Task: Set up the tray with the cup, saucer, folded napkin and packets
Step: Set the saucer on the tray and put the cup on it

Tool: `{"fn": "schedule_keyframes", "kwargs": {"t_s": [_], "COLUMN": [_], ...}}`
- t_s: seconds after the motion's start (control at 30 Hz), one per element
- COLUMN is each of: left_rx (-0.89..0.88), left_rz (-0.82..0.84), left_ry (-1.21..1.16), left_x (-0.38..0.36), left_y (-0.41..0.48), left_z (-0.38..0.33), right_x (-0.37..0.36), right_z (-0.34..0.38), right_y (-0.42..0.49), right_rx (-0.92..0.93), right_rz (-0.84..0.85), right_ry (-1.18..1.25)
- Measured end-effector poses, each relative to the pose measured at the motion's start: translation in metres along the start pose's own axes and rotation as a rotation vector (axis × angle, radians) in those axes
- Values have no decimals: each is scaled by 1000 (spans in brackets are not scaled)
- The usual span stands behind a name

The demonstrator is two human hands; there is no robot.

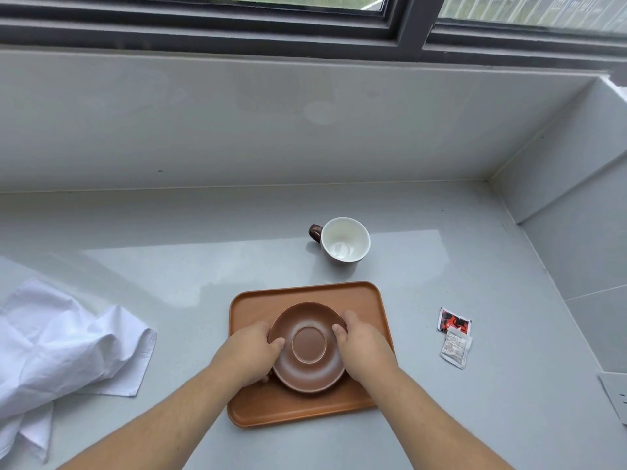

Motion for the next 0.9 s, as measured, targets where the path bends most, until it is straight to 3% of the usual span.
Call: {"fn": "schedule_keyframes", "kwargs": {"t_s": [0.1,0.2,0.27,0.43,0.6,0.8,0.9], "left_rx": [-67,-137,-177,-267,-282,-371,-346], "left_rz": [-141,-249,-282,-279,-197,-296,-256], "left_ry": [263,234,186,181,306,173,181], "left_x": [34,74,95,118,101,104,96], "left_y": [5,21,40,90,121,92,58], "left_z": [-20,-54,-79,-134,-151,-141,-113], "right_x": [18,63,85,91,84,87,80], "right_z": [3,-1,-8,-2,1,26,35], "right_y": [6,31,56,115,135,101,63], "right_rx": [4,-59,-146,-173,-119,-6,43], "right_rz": [-64,-245,-281,-131,-92,-110,-105], "right_ry": [-35,151,315,448,377,401,326]}}
Point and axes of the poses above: each hand's wrist, its own y-axis towards the middle knuckle, its own x-axis out of the back of the hand, z = x × y, the point moved 10 cm from there along y, towards the middle knuckle, and after that the axes turned 1 degree about -z, right-handed, at the moved point
